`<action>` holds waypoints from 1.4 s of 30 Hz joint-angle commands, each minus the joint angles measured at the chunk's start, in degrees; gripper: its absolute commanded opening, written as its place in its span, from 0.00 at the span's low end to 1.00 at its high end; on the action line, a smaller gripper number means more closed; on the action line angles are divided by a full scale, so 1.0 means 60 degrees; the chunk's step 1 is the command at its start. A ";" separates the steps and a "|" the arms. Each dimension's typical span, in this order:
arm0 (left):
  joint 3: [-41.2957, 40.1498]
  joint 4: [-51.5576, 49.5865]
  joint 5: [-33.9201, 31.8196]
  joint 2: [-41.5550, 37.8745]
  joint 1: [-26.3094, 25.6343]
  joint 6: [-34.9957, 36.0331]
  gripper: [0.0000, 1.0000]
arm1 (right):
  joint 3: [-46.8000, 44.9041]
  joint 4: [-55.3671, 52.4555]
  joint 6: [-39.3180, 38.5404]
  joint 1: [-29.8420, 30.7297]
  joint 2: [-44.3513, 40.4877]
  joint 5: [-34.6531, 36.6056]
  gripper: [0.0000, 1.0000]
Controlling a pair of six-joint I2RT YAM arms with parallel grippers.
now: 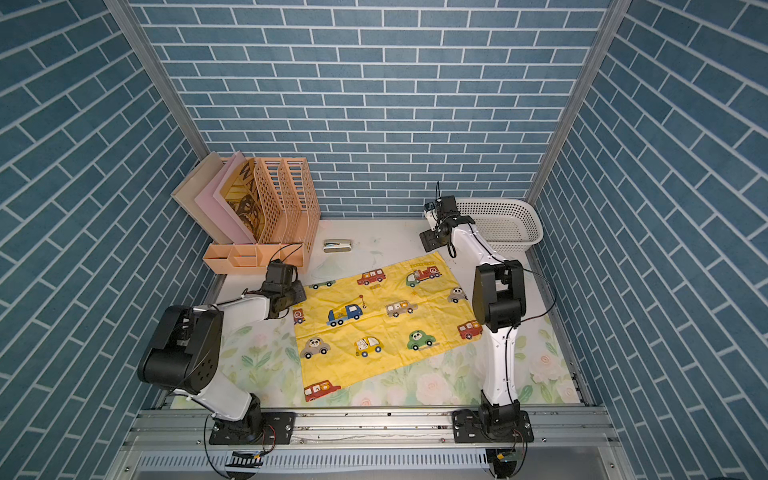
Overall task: Roll up the pillowcase
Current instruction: Fold the pillowcase at the center of the board.
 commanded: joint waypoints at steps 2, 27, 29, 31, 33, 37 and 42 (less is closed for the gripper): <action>0.0367 -0.1195 -0.0562 -0.0325 0.0420 0.0542 0.00 | 0.0849 -0.1260 -0.0009 0.0020 0.0732 -0.0189 0.83; 0.0283 -0.1321 -0.0784 -0.0394 0.0705 0.1219 0.00 | 0.4078 -0.2869 -0.0017 0.0449 0.4102 -0.1151 0.30; 0.0290 -0.1330 -0.0785 -0.0396 0.0719 0.1234 0.00 | 0.4082 -0.2785 -0.0028 0.0403 0.4074 -0.1170 0.20; 0.0290 -0.1323 -0.0775 -0.0418 0.0749 0.1260 0.00 | 0.4089 -0.2769 -0.0035 0.0331 0.4026 -0.1164 0.11; 0.0292 -0.1379 -0.0799 -0.0422 0.0842 0.1274 0.00 | 0.3984 -0.2683 -0.0067 0.0270 0.3865 -0.1128 0.00; 0.0289 -0.1337 -0.0750 -0.0620 0.0999 0.1329 0.00 | 0.3385 -0.2129 -0.0223 0.0159 0.3099 -0.1105 0.00; 0.0808 -0.1483 -0.0731 -0.0870 0.1071 0.1472 0.00 | 0.2196 -0.0571 -0.0349 -0.0071 0.1536 -0.1144 0.00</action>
